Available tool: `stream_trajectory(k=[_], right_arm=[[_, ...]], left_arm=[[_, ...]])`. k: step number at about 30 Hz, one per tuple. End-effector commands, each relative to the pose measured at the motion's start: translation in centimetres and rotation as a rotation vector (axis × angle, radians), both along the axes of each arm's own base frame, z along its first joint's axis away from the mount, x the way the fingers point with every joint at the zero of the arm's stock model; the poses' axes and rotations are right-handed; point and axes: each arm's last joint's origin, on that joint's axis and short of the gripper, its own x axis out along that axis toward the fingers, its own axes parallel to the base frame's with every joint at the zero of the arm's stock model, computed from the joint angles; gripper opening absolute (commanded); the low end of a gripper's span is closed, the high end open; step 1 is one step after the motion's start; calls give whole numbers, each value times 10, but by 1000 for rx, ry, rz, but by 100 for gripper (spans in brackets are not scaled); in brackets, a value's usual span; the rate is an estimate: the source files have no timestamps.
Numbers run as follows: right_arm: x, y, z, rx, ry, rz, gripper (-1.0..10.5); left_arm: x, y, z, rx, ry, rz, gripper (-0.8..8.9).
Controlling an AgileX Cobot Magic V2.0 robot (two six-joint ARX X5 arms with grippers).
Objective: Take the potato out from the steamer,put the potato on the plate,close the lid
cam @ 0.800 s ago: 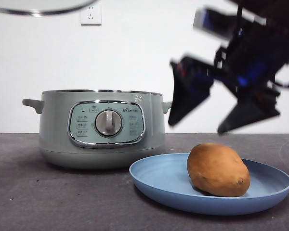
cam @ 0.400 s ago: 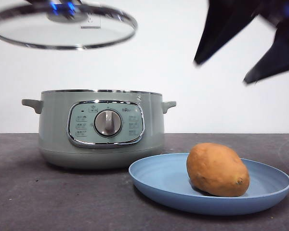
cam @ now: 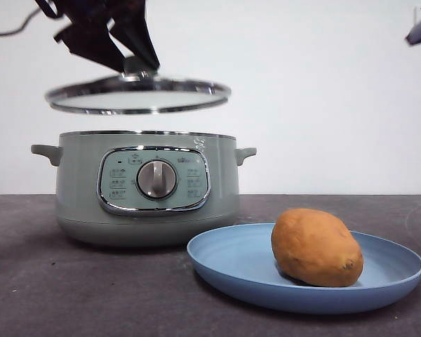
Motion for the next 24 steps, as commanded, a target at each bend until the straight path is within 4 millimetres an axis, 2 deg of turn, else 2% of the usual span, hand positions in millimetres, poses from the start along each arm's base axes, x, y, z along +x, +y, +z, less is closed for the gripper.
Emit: stream_trajectory(k=[1, 10, 24], right_arm=[[-6, -5, 3, 21, -14, -6, 540], [-12, -10, 4, 24, -18, -5, 537], [-11, -11, 4, -2, -39, -44, 537]], left_arm=[[8, -6, 0, -4, -55, -9, -9], [30, -14, -26, 12, -28, -2, -9], [25, -13, -34, 64, 51, 10, -9]])
